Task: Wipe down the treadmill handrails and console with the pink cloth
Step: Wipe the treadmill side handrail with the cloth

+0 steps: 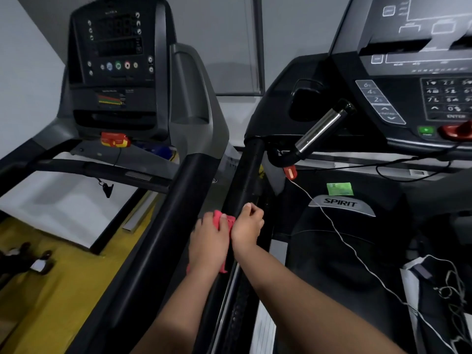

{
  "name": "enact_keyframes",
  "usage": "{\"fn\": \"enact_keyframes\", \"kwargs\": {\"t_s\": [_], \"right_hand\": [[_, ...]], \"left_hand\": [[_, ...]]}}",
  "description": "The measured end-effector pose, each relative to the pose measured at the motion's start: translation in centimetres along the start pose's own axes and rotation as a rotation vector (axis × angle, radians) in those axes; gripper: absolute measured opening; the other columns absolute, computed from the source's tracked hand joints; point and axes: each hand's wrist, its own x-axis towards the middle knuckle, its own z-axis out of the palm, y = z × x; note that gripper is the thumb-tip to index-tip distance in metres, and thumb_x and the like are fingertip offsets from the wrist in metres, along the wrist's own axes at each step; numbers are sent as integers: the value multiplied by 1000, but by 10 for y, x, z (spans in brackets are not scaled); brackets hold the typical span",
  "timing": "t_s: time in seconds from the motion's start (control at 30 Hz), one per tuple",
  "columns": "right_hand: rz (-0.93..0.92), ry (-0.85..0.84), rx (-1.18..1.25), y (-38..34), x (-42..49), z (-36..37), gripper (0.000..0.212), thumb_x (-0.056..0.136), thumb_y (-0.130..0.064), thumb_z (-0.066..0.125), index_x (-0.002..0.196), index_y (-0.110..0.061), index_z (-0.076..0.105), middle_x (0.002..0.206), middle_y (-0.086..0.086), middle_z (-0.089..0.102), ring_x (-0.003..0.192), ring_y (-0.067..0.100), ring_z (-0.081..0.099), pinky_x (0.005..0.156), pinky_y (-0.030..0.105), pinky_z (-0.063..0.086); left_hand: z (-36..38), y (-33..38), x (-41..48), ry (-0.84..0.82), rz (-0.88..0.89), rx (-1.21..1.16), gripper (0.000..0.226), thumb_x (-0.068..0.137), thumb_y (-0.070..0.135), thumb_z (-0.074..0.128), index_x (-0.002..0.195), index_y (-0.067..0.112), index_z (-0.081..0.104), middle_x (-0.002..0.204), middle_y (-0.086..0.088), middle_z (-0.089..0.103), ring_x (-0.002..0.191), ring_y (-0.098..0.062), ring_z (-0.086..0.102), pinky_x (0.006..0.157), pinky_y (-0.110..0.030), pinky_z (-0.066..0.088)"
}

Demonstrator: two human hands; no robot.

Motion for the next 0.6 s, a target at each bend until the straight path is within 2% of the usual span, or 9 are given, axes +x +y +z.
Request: {"fn": "enact_keyframes", "kwargs": {"t_s": [0.1,0.17,0.27,0.3,0.37,0.43,0.47,0.53,0.6], "right_hand": [[-31,2,58,6,-2,-17,22,98,-23,43,115,-16,55,124,10,51,113,25,50,101,40,40],[-155,10,105,6,-10,-33,15,98,-17,42,108,-20,54,121,5,51,110,18,50,97,31,40],[-288,-88,182,0,-24,-54,20,99,-15,40,99,-25,58,113,0,58,105,12,54,92,28,43],[-275,-147,210,-4,-27,-58,22,100,-16,40,100,-23,61,108,0,61,101,11,57,90,28,46],[-181,-293,287,-11,-31,-63,26,100,-21,40,107,-12,64,97,0,66,88,9,62,76,22,50],[-75,-425,383,-19,-35,-70,29,99,-26,43,111,-7,61,84,3,66,70,9,64,58,20,50],[-59,-439,406,-22,-34,-72,25,97,-26,48,110,-9,61,82,5,67,68,11,64,55,21,49],[-95,-376,417,-28,-30,-78,16,93,-20,57,106,-12,61,84,7,69,71,15,66,58,25,51],[-161,-243,409,-32,-20,-82,15,88,-18,63,102,-13,63,87,8,69,73,19,66,61,30,53]], "left_hand": [[-4,20,6,58,61,21,32,94,37,50,122,26,58,118,-4,54,107,-26,56,90,-41,48],[-5,33,8,55,46,-24,31,90,37,57,120,28,60,120,-2,53,108,-25,56,92,-40,47],[-4,53,6,-19,1,-87,36,91,44,55,121,27,61,124,-2,57,119,-25,51,103,-41,40],[-6,60,3,-67,-10,-162,35,93,43,52,121,25,62,122,0,60,120,-23,50,105,-39,38],[-9,74,-5,-192,-60,-440,30,98,35,47,117,20,64,111,5,63,111,-15,56,99,-33,42],[-13,86,-15,-319,-144,-702,26,99,30,47,118,21,62,111,-1,66,105,-15,60,97,-34,46],[-13,89,-17,-362,-168,-782,26,99,28,47,120,21,61,112,-2,66,105,-15,62,97,-34,47],[-15,91,-18,-386,-166,-896,23,99,22,47,118,23,61,108,1,67,102,-12,64,91,-29,51],[-19,88,-14,-328,-89,-873,20,99,17,47,105,29,61,104,8,66,97,-6,64,84,-25,52]]}}
